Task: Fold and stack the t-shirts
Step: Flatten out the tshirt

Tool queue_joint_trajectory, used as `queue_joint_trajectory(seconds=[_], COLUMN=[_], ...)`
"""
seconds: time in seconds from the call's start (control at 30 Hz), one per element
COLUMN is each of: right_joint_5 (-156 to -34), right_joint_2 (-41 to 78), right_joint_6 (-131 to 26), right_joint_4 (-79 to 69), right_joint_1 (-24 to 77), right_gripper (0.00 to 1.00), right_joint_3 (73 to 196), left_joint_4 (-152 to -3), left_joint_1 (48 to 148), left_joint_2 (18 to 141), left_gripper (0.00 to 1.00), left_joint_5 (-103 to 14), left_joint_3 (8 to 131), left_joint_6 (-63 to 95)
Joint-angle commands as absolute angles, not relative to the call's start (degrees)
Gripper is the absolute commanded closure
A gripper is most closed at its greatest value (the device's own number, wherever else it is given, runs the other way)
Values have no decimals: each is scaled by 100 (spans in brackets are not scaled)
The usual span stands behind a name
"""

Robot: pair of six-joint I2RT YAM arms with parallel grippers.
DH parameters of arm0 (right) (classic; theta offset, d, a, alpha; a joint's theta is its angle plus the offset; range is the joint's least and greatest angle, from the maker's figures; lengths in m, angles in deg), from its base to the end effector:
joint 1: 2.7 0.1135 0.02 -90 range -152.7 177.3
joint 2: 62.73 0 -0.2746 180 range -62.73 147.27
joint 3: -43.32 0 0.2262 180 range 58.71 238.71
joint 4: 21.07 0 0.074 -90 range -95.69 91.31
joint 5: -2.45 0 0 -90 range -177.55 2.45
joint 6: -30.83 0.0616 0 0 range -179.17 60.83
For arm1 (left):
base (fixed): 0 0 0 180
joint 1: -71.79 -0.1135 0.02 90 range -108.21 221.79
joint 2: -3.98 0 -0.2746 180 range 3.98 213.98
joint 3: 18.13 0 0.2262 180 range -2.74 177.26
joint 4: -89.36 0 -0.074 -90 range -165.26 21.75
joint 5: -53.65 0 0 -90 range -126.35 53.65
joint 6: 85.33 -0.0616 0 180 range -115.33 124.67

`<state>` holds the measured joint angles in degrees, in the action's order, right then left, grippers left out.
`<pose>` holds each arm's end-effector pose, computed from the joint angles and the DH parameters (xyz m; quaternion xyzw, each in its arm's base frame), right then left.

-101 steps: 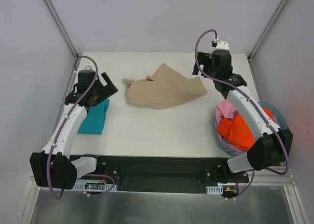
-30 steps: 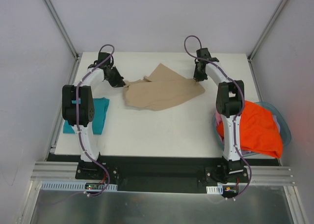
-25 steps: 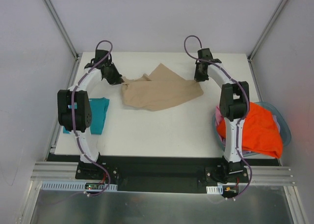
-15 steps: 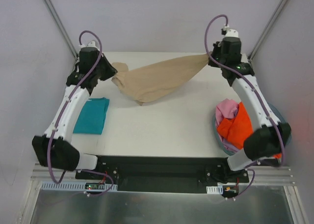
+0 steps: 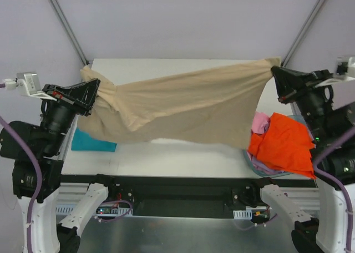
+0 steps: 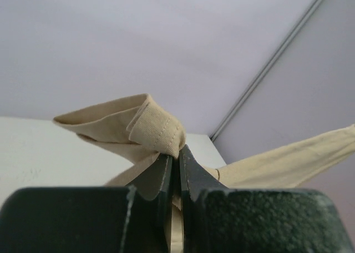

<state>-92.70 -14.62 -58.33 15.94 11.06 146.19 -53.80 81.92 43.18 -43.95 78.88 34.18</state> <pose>0.0920 0.0282 0.5439 -0.1023 0.5811 0.1288 0.7970 0.0515 -0.0175 0.5268 -0.0413 0.5665 -0.3141 0.7607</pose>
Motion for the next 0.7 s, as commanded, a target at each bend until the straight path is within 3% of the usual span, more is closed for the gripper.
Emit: queue_joint_trajectory(seconds=[0.0, 0.17, 0.3, 0.43, 0.53, 0.57, 0.67], right_joint_5=[-9661, -9029, -8187, -7771, -7858, -7902, -8087], right_joint_2=[-1624, -1177, -12, 1449, 2785, 3136, 4630], right_joint_6=[-5768, -5873, -6250, -6269, -6033, -5997, -5935], right_joint_4=[1848, 2068, 2059, 1919, 1936, 1893, 1918], right_joint_1=[1110, 1110, 1067, 716, 399, 337, 118], right_gripper=[100, 100, 99, 99, 99, 99, 97], right_joint_3=[15310, 15442, 15538, 15872, 16294, 16425, 17250], left_joint_4=[-5732, -5724, -5724, -5733, -5715, -5671, -5479], left_joint_1=[8190, 8190, 8190, 8164, 8102, 8093, 8058], left_joint_2=[4335, 4948, 5994, 8229, 10135, 10588, 12119], left_gripper=[100, 100, 100, 99, 93, 79, 55], left_joint_5=[-4927, -4595, -3857, -2969, -2976, -3220, -3625], left_joint_3=[8276, 8453, 8724, 9462, 10489, 11093, 12306], left_joint_6=[3218, 3121, 2885, 2620, 2471, 2453, 2427])
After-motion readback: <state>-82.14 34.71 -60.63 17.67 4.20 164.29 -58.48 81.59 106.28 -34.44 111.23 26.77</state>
